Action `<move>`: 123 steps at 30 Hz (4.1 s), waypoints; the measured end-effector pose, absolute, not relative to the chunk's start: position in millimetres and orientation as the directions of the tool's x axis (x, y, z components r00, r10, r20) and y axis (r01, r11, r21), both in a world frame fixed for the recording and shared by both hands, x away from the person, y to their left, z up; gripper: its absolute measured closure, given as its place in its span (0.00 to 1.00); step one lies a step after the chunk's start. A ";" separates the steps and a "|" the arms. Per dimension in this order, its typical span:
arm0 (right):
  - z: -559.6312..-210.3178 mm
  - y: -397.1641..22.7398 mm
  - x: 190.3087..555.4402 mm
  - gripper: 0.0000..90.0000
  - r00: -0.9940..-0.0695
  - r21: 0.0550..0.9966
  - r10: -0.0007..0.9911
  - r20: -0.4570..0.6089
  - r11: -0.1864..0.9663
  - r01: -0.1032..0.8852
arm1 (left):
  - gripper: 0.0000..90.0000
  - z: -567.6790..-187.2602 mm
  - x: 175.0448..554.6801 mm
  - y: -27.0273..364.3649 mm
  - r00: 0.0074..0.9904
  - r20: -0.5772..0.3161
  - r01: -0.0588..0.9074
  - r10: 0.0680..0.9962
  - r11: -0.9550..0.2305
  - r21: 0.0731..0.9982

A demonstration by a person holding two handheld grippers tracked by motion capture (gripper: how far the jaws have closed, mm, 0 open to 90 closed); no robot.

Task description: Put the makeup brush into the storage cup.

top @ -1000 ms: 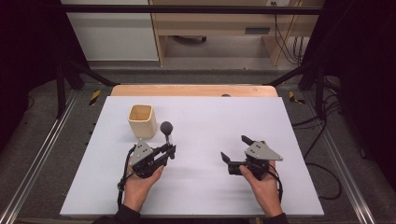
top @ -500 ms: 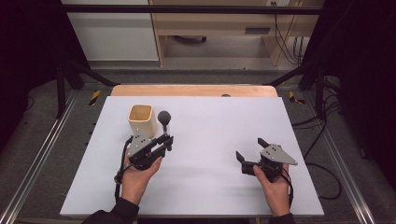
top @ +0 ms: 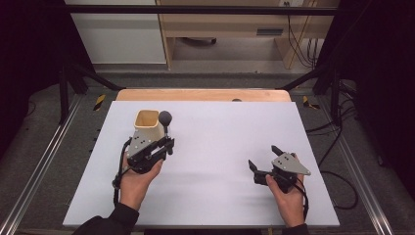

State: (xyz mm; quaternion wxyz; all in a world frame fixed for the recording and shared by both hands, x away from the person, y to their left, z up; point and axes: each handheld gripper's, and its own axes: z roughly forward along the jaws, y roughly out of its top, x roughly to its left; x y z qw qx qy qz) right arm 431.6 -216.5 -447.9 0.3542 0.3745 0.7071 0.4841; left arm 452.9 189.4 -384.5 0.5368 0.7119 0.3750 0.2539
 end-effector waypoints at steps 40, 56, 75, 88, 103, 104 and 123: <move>-453.1 -218.0 425.9 0.07 -0.440 0.953 0.884 -0.157 0.253 0.167 | 0.83 -339.0 488.3 248.9 0.452 -0.014 0.216 0.892 -0.095 0.972; -453.2 -218.9 425.8 0.08 -0.442 0.954 0.884 -0.156 0.251 0.165 | 0.83 -331.6 503.2 252.7 0.430 -0.012 0.215 0.903 -0.089 0.973; -453.4 -220.0 426.0 0.08 -0.440 0.954 0.884 -0.156 0.250 0.164 | 0.83 -334.0 513.3 251.2 0.415 -0.009 0.217 0.910 -0.089 0.972; -453.6 -220.7 426.1 0.08 -0.438 0.955 0.886 -0.152 0.246 0.166 | 0.83 -336.1 518.1 249.8 0.404 -0.013 0.221 0.915 -0.084 0.972; -454.0 -220.3 425.8 0.08 -0.440 0.957 0.886 -0.148 0.240 0.161 | 0.83 -337.1 526.8 253.4 0.389 -0.027 0.215 0.921 -0.062 0.975; -454.0 -220.5 425.7 0.08 -0.440 0.958 0.886 -0.147 0.238 0.160 | 0.83 -337.6 527.4 253.4 0.389 -0.028 0.215 0.921 -0.061 0.975; -455.3 -220.1 426.3 0.08 -0.441 0.957 0.885 -0.146 0.239 0.164 | 0.83 -345.1 532.4 251.9 0.389 -0.037 0.219 0.921 -0.053 0.974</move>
